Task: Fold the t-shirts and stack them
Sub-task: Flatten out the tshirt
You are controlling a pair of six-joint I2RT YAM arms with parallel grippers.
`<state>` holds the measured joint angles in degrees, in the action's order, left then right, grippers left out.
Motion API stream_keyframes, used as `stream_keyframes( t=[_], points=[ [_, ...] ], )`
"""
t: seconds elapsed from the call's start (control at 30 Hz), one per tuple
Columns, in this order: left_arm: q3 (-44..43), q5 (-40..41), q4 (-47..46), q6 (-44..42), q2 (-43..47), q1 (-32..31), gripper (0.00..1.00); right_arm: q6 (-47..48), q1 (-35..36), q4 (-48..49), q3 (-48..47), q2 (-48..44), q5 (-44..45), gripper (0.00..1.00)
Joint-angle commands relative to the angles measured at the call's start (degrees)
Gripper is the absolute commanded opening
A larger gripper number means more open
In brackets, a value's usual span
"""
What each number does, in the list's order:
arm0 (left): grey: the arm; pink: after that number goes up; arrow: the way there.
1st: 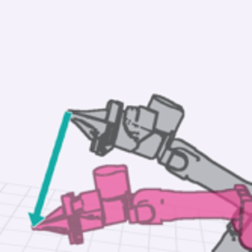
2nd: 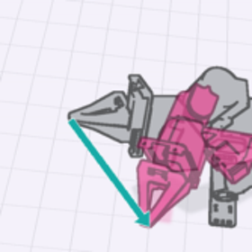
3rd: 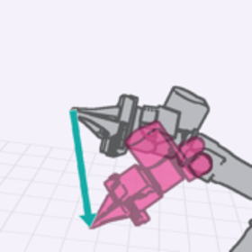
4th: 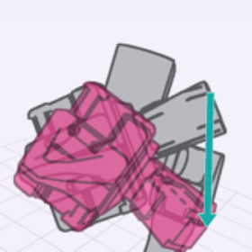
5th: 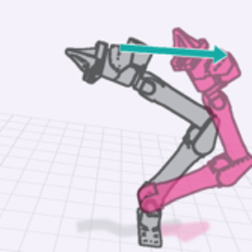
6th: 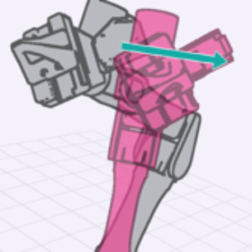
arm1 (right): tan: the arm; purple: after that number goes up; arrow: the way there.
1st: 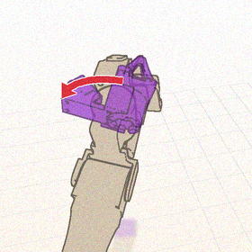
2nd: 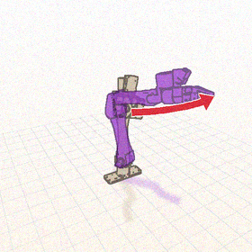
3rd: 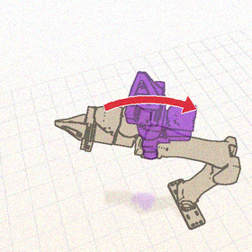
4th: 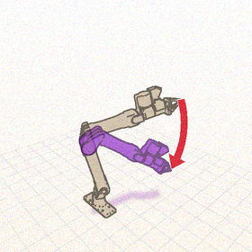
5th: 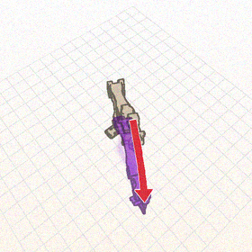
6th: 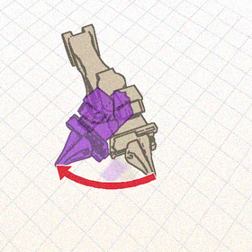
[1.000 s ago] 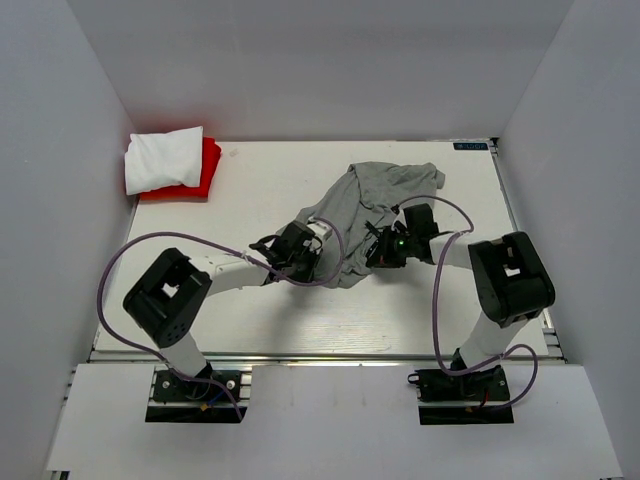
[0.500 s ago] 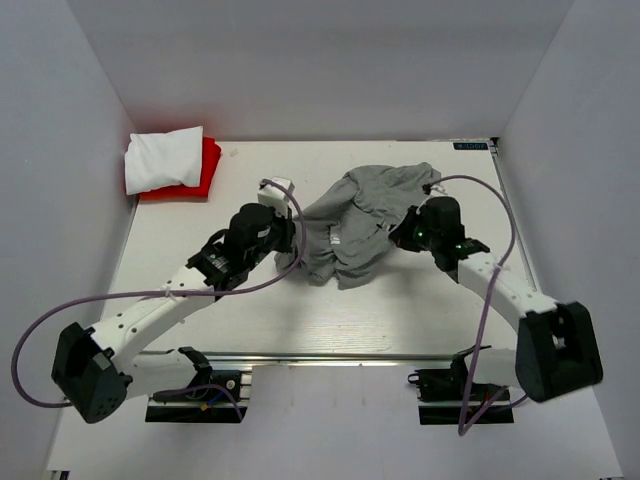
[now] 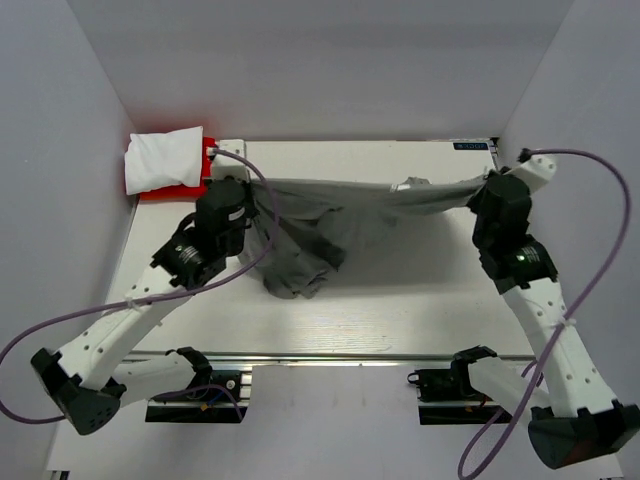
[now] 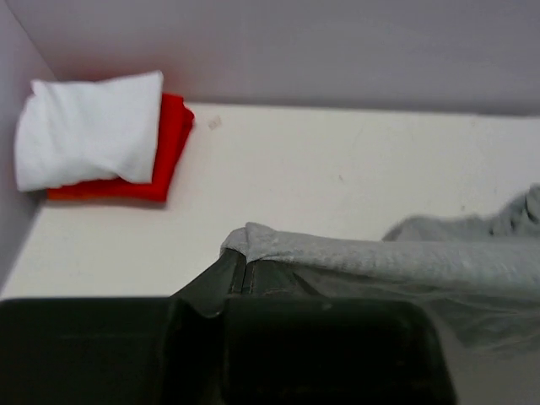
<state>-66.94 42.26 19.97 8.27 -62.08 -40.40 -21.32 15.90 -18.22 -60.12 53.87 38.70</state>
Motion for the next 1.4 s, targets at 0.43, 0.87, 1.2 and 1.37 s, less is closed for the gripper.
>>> stream_keyframes(
  t=[0.43, 0.87, 1.2, 1.37],
  points=[
    [-20.6, -26.9, -0.6, -14.2, 14.4, 0.3, 0.0, 18.2, -0.4, 0.4, -30.5, -8.5, -6.1, 0.0],
    [-32.6, -47.0, 6.8, -15.2, 16.6, 0.3, 0.0, 19.7, -0.3, -1.6, -41.1, -12.9, -10.7, 0.0],
    [-31.9, -41.9, 6.8, -14.6, 12.4, 0.3, 0.0, 18.2, -0.3, 0.9, -33.7, -14.2, -7.6, 0.0],
    [-22.5, -33.3, 0.7, -14.0, 7.0, 0.3, 0.0, 17.3, -0.3, 8.5, -21.3, -11.9, 1.4, 0.0]
  ],
)
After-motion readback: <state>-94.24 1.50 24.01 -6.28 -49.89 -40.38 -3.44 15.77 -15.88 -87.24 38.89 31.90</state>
